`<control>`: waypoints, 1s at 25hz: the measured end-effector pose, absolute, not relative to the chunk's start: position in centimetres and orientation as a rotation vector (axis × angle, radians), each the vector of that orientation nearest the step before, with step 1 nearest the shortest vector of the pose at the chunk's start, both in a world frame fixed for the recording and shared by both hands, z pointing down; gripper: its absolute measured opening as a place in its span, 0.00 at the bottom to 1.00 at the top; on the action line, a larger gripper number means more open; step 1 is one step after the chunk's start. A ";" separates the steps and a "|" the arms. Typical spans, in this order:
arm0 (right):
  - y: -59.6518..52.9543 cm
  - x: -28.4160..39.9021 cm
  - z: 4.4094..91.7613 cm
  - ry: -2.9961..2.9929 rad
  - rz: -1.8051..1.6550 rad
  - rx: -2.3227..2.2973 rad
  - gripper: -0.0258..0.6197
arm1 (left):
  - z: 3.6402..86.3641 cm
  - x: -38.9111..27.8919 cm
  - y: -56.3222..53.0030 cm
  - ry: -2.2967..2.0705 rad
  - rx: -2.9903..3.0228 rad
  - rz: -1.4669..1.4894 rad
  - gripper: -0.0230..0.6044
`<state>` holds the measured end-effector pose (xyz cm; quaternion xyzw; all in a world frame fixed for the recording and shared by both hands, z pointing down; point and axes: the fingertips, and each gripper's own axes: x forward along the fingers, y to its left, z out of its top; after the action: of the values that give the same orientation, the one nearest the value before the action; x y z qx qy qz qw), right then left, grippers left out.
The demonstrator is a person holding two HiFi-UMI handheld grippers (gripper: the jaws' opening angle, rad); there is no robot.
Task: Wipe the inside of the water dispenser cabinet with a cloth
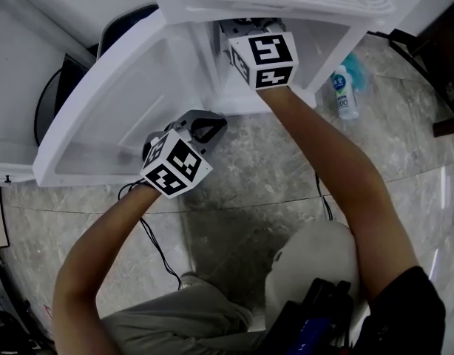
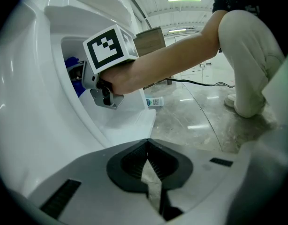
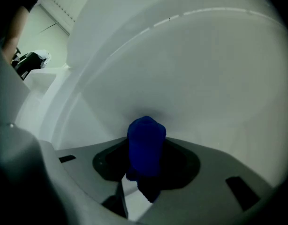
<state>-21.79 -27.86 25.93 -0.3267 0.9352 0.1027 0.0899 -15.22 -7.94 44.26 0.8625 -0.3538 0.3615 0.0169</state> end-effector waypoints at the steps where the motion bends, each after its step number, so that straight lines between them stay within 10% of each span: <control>1: -28.0 -21.9 25.6 2.768 0.300 -0.975 0.27 | 44.3 -15.3 -7.9 -1.102 2.677 1.126 0.05; 25: -31.5 -23.0 25.2 2.736 0.224 -1.078 0.27 | 44.9 -14.8 -7.7 -1.072 2.673 1.106 0.05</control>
<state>-23.01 -31.52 25.20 -0.3640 0.9233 0.0758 0.0961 -14.82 -7.68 44.91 0.8661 -0.3474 0.3583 0.0283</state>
